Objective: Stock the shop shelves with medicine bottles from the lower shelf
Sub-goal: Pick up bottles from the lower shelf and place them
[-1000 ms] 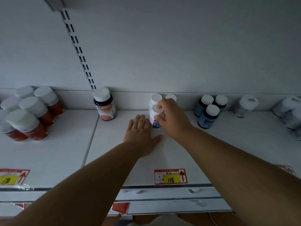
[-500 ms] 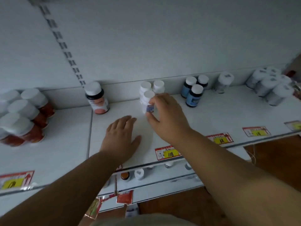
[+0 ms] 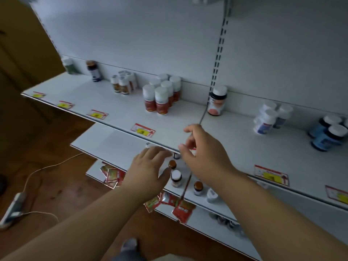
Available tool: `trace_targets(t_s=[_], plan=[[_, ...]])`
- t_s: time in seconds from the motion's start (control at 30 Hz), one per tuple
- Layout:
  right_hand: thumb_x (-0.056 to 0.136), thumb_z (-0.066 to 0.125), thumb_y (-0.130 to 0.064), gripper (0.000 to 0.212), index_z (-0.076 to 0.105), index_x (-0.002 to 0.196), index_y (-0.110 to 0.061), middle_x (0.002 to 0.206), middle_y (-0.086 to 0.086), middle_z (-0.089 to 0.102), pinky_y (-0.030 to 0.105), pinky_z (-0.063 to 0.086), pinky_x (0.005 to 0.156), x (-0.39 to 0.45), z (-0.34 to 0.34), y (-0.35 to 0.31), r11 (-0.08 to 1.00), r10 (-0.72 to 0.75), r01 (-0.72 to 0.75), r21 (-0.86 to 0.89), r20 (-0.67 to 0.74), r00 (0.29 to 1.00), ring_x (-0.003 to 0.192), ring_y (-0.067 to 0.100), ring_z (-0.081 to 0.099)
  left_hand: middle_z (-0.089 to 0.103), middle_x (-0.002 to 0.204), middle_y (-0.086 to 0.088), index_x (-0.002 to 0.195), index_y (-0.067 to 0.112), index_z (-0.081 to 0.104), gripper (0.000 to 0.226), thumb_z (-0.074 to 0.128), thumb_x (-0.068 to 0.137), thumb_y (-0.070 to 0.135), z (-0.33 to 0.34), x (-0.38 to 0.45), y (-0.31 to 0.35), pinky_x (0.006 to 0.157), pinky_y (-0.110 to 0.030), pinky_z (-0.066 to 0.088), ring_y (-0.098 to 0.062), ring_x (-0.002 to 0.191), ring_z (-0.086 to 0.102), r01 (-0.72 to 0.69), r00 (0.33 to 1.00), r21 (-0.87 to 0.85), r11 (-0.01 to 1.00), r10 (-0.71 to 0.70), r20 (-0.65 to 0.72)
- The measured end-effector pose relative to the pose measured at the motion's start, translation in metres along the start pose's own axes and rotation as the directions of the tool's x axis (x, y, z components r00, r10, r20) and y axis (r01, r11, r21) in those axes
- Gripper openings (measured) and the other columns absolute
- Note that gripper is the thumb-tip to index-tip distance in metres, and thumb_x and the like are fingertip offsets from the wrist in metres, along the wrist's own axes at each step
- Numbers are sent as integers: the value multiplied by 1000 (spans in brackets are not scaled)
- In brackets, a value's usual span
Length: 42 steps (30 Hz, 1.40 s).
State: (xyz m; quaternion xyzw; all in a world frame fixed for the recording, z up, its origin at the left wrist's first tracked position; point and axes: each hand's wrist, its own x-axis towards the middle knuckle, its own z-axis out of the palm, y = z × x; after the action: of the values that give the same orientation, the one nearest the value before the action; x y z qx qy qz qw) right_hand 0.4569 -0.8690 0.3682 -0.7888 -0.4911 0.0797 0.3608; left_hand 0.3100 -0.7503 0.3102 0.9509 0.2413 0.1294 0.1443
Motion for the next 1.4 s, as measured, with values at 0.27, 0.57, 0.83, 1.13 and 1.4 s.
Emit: trace_targets(t_s=[0.27, 0.57, 0.83, 1.13, 1.4], plan=[[93, 61, -33, 24, 54, 116, -29, 106, -21, 41, 36, 52, 85, 21, 120, -66, 997, 70, -70, -16, -20, 997, 97, 0, 48, 54, 136, 3, 138, 27, 50, 50, 60, 89, 37, -28, -31, -126, 98, -39, 46, -22, 118, 57, 7, 995, -28, 1000, -4, 102], [86, 72, -33, 41, 52, 121, -30, 116, -14, 43, 37, 52, 91, 44, 274, -66, 930, 366, -366, -2, 3, 930, 108, 9, 53, 52, 139, -3, 141, 21, 44, 63, 56, 84, 47, 10, -32, -269, 100, -46, 46, -29, 123, 54, -78, 968, -72, 994, 93, 231], [85, 74, -35, 54, 48, 130, -22, 128, 8, 50, 23, 39, 82, 77, 435, 100, 861, 500, -495, -117, 13, 866, 110, 22, 54, 51, 140, -11, 141, 15, 47, 68, 50, 84, 54, 181, -4, -342, 104, -45, 44, -33, 124, 52, 141, 971, -233, 962, -88, 223], [85, 75, -24, 59, 45, 135, -18, 133, 14, 45, 31, 51, 80, 109, 551, 219, 892, 417, -445, -76, -244, 876, 111, 31, 58, 42, 148, 0, 146, 24, 39, 57, 58, 94, 39, 325, 16, -364, 105, -34, 35, -21, 135, 40, 296, 940, -331, 896, -213, 265], [82, 65, -11, 51, 41, 125, -25, 112, -8, 48, 14, 53, 70, 106, 505, 179, 805, 510, -473, 359, -9, 860, 90, 10, 59, 41, 151, 2, 149, 27, 34, 63, 56, 94, 47, 309, -6, -362, 105, -38, 41, -17, 134, 43, 413, 898, -403, 816, -293, 327]])
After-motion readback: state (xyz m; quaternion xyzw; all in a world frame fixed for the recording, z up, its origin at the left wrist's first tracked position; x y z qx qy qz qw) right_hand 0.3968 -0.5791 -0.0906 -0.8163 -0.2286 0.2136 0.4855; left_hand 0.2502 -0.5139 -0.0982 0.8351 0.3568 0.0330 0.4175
